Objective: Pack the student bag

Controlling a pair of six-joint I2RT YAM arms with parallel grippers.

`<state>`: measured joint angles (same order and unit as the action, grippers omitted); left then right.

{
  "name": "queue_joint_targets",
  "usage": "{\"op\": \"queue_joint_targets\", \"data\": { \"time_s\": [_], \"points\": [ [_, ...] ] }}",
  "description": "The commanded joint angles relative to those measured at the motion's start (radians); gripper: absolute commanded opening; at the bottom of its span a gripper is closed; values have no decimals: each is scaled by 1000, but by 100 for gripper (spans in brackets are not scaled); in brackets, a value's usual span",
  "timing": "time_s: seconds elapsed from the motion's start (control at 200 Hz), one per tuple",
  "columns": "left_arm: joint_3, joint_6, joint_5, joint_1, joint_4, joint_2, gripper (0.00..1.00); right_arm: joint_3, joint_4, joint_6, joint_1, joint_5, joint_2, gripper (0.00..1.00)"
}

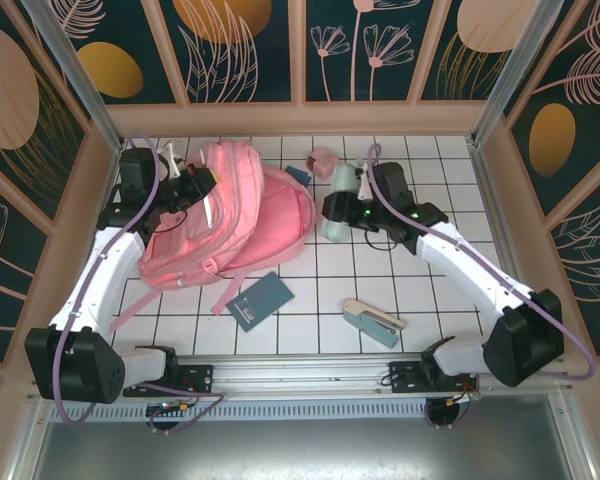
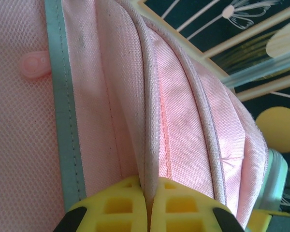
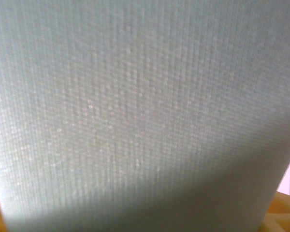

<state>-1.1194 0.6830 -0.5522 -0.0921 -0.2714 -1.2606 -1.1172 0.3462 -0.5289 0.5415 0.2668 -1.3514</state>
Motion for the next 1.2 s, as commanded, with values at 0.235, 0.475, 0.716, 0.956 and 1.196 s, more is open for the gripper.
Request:
{"op": "queue_joint_targets", "data": {
  "time_s": [0.235,0.475,0.716,0.956,1.196],
  "points": [
    [-140,24,-272,-9,220,-13,0,-159,-270,-108,110,180,-241,65],
    [-139,123,-373,-20,344,-40,0,-261,-333,-244,179,194,-435,63],
    [-155,163,-415,-44,394,-69,0,-388,-363,-422,225,188,-593,64],
    [-172,172,-431,-55,414,-93,0,-510,-398,-508,267,227,-723,77],
    [-209,128,-411,-54,352,-106,0,-517,-330,-413,275,161,-705,99]
  ]
}}
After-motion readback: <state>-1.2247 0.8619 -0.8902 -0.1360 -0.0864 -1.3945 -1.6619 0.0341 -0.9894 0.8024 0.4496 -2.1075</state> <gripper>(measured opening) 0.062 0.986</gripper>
